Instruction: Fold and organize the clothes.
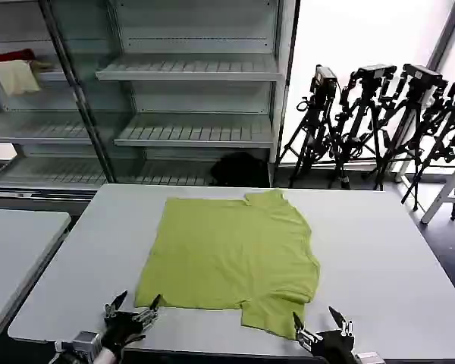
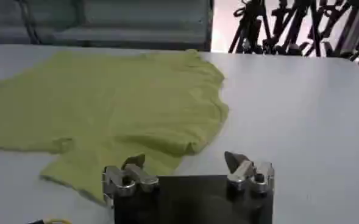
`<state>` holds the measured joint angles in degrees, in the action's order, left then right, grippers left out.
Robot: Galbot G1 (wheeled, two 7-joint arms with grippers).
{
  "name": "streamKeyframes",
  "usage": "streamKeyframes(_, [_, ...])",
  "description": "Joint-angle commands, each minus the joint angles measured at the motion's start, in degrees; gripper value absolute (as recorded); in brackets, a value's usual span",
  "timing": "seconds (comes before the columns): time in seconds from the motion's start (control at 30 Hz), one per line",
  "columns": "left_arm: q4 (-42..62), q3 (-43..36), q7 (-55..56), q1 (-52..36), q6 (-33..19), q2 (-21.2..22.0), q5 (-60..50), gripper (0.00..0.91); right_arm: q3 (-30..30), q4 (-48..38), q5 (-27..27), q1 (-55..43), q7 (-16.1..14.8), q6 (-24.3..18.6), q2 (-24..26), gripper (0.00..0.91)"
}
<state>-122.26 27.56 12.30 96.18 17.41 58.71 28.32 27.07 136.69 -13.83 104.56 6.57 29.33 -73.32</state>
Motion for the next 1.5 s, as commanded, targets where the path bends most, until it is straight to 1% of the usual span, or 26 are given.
streamKeyframes(0.03, [-0.43,0.81,0.13,3.0,-0.86,0.16,-1.17,0.907,-3.21,-0.76,0.08,1.01,-2.07,-2.28,0.2,0.907])
streamKeyframes(0.33, [-0.65,2.33,0.15,0.65,0.09,1.08,3.67,0.907,-3.24,-2.05,-0.11,-0.85,-0.84,-1.9,-0.96,0.907])
streamKeyframes(0.5, [-2.59,2.31,0.05,1.85,1.68,0.88,4.66,0.907,-2.96,-2.26,-0.16,-1.18,-0.68,-1.74,-1.06,0.907])
streamKeyframes(0.57, [-3.61,1.41,0.0,2.6,2.36,1.05,4.58,0.907,-2.88,-2.27,-0.18,-1.36,-0.75,-1.71,-1.22,0.867])
streamKeyframes(0.6, [-3.96,1.15,-0.01,2.77,2.6,1.19,4.47,0.907,-2.88,-2.28,-0.16,-1.39,-0.74,-1.65,-1.28,0.816])
streamKeyframes(0.63, [-4.32,0.8,0.0,2.9,2.78,1.35,4.39,0.846,-2.86,-2.31,-0.17,-1.56,-0.72,-1.43,-1.31,0.705])
streamKeyframes(0.67, [-4.59,0.65,0.0,2.97,3.29,1.53,4.33,0.816,-2.85,-2.36,-0.13,-1.64,-0.8,-1.36,-1.36,0.635])
streamKeyframes(0.7, [-4.96,0.52,-0.03,3.13,3.42,1.64,4.28,0.725,-2.87,-2.44,-0.13,-1.76,-0.86,-1.26,-1.39,0.514])
streamKeyframes(0.73, [-5.25,0.4,-0.01,3.27,3.53,1.67,4.19,0.685,-2.88,-2.46,-0.14,-1.86,-0.91,-1.05,-1.43,0.453])
streamKeyframes(0.77, [-5.57,0.36,0.01,3.36,3.66,1.67,4.18,0.574,-2.83,-2.62,-0.1,-2.06,-1.17,-0.4,-1.54,0.312])
streamKeyframes(0.8, [-5.8,0.35,0.01,3.39,4.02,1.74,4.01,0.524,-2.82,-2.76,-0.09,-2.31,-1.36,0.26,-1.59,0.262])
streamKeyframes(0.83, [-6.04,0.42,0.01,3.4,4.44,1.82,3.9,0.423,-2.86,-3.02,-0.13,-2.51,-1.38,1.0,-1.63,0.171])
streamKeyframes(0.87, [-6.12,0.46,0.03,3.39,4.69,1.84,3.89,0.383,-2.95,-3.4,-0.03,-2.66,-1.38,1.37,-1.7,0.141])
streamKeyframes(0.9, [-6.27,0.52,0.06,3.38,4.89,1.82,3.91,0.322,-3.03,-3.72,0.2,-2.75,-1.49,1.51,-1.79,0.101])
streamKeyframes(0.97, [-6.3,0.62,0.0,3.34,4.99,1.79,3.9,0.252,-3.31,-4.01,0.24,-2.78,-1.6,2.71,-1.72,0.06])
streamKeyframes(1.0, [-6.29,0.65,-0.02,3.34,5.07,1.78,3.89,0.232,-3.42,-4.21,0.34,-2.77,-1.94,2.82,-1.72,0.06])
streamKeyframes(1.03, [-6.26,0.62,0.01,3.31,5.11,1.8,3.92,0.202,-3.58,-4.27,0.7,-2.72,-2.12,2.76,-1.72,0.04])
streamKeyframes(1.07, [-6.21,0.6,-0.03,3.25,5.12,1.85,3.9,0.202,-3.7,-4.22,0.74,-2.69,-2.16,2.79,-1.74,0.03])
streamKeyframes(1.1, [-6.17,0.56,-0.09,3.19,5.11,1.88,3.9,0.121,-3.81,-4.11,0.7,-2.7,-2.12,2.77,-1.75,0.0])
streamKeyframes(1.13, [-6.12,0.5,-0.13,3.11,5.08,1.88,3.98,0.081,-3.79,-3.98,0.64,-2.7,-2.14,2.78,-1.82,0.0])
streamKeyframes(1.17, [-6.08,0.5,-0.32,3.0,5.03,1.9,3.98,0.02,-3.6,-3.45,0.49,-2.73,-2.25,2.76,-2.03,0.0])
streamKeyframes(1.23, [-6.02,0.46,-0.38,2.64,4.75,1.88,4.35,0.01,-3.33,-2.88,-0.08,-2.76,-2.26,1.25,-2.12,0.0])
streamKeyframes(1.3, [-5.98,0.43,-0.61,2.24,3.31,1.95,4.47,0.01,-2.85,-2.2,-0.03,-2.78,-2.25,-2.23,-2.24,0.0])
streamKeyframes(1.33, [-5.96,0.4,-0.71,2.07,2.97,1.96,4.57,0.01,-2.82,-2.02,-0.08,-2.78,-2.17,-2.46,-2.23,0.0])
streamKeyframes(1.4, [-6.02,0.43,-1.06,1.62,1.97,2.01,5.03,0.0,-2.25,-0.88,-0.43,-2.91,-2.17,-4.75,-2.41,0.0])
streamKeyframes(1.5, [-6.09,0.68,-1.38,0.94,1.62,2.3,6.06,0.0,-1.68,0.62,-0.89,-3.15,-1.95,-5.82,-2.59,0.0])
